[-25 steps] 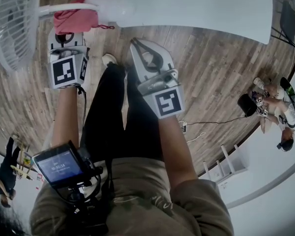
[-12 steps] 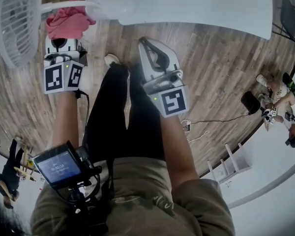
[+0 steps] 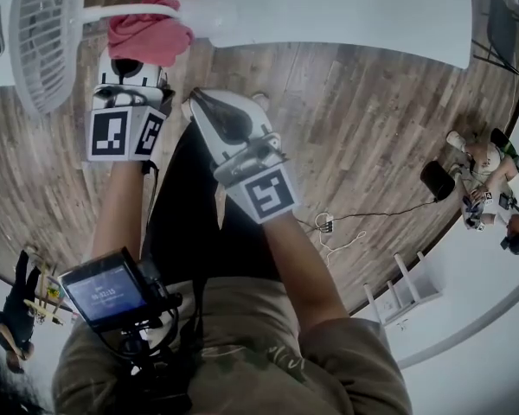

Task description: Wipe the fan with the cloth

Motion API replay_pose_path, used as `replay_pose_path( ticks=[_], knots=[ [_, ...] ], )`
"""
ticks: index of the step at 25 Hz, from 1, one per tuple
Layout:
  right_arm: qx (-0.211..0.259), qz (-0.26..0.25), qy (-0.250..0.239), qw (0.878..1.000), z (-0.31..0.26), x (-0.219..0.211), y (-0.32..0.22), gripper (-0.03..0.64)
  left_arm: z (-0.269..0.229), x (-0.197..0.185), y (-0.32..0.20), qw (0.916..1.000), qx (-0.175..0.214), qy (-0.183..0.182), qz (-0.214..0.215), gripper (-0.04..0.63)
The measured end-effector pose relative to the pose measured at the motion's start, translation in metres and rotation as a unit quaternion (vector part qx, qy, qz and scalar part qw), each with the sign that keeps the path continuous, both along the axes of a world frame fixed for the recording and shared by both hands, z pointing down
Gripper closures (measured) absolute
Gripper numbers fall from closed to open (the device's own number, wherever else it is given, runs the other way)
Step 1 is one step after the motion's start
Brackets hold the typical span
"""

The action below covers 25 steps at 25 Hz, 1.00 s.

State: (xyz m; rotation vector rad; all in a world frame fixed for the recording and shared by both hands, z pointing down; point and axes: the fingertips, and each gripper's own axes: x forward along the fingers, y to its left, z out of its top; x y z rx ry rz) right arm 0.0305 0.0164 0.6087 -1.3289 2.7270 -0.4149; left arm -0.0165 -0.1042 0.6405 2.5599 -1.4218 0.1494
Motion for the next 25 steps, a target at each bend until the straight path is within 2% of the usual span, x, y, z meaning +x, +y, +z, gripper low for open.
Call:
replay_pose_path(
  ticks=[8,25],
  knots=[
    [-0.012,0.002,0.013,1.000,0.007,0.010,0.004,0.609,0.018,0.005,0.002,0.9995,-0.018,-0.024,0.013,0.517],
    [-0.016,0.031,0.034,0.999,0.023,0.040,-0.005,0.609,0.027,-0.004,0.002,0.9958,0.007,-0.091,0.010,0.515]
  ],
)
